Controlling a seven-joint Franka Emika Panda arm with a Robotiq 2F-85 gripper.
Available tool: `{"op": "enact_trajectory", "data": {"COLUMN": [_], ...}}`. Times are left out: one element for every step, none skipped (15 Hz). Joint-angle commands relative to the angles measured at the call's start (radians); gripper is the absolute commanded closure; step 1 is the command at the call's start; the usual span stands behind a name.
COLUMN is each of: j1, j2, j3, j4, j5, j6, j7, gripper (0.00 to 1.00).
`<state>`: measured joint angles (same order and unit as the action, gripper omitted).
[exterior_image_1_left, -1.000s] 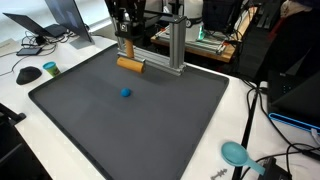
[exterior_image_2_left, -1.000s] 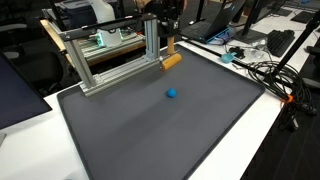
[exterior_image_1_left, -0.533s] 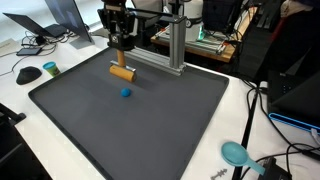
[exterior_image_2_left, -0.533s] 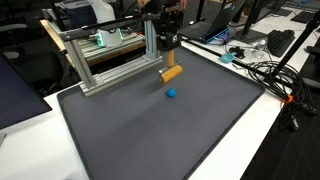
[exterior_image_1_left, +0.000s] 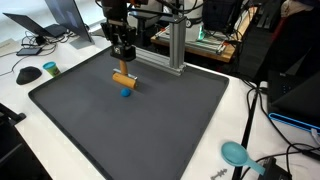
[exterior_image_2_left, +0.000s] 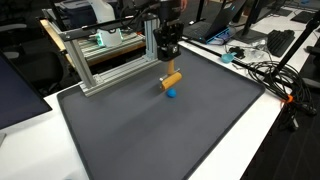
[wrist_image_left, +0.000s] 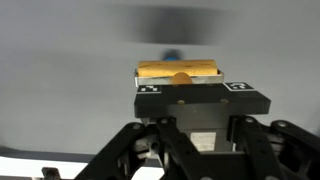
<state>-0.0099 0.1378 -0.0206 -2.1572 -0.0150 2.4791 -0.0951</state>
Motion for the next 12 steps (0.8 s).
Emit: {"op": "enact_trajectory", "data": {"j1": [-0.012, -0.013, -0.014, -0.015, -0.016, -0.017, -0.019, -0.019, -0.021, -0.022, -0.024, -0.026], "j2": [0.022, 0.027, 0.032, 0.036, 0.042, 0.046, 0.051, 0.055, 0.06, 0.065, 0.069, 0.075], "j3": [0.011, 0.011, 0.011, 0.011, 0.011, 0.01, 0.01, 0.009, 0.009, 0.009, 0.009, 0.011], "j4": [0.027, 0.029, 0.032, 0.035, 0.039, 0.043, 0.046, 0.049, 0.052, 0.054, 0.055, 0.057], "j5": [0.038, 0.043, 0.046, 0.048, 0.05, 0.051, 0.055, 0.052, 0.051, 0.051, 0.052, 0.056], "j6": [0.026, 0.03, 0.033, 0.034, 0.039, 0.037, 0.034, 0.029, 0.027, 0.024, 0.026, 0.031], "j7": [-0.033, -0.034, -0.033, -0.034, -0.033, -0.033, -0.034, -0.032, -0.031, -0.03, -0.031, -0.036], "gripper": [0.77, 0.77, 0.77, 0.77, 0.77, 0.77, 0.77, 0.77, 0.77, 0.77, 0.77, 0.77]}}
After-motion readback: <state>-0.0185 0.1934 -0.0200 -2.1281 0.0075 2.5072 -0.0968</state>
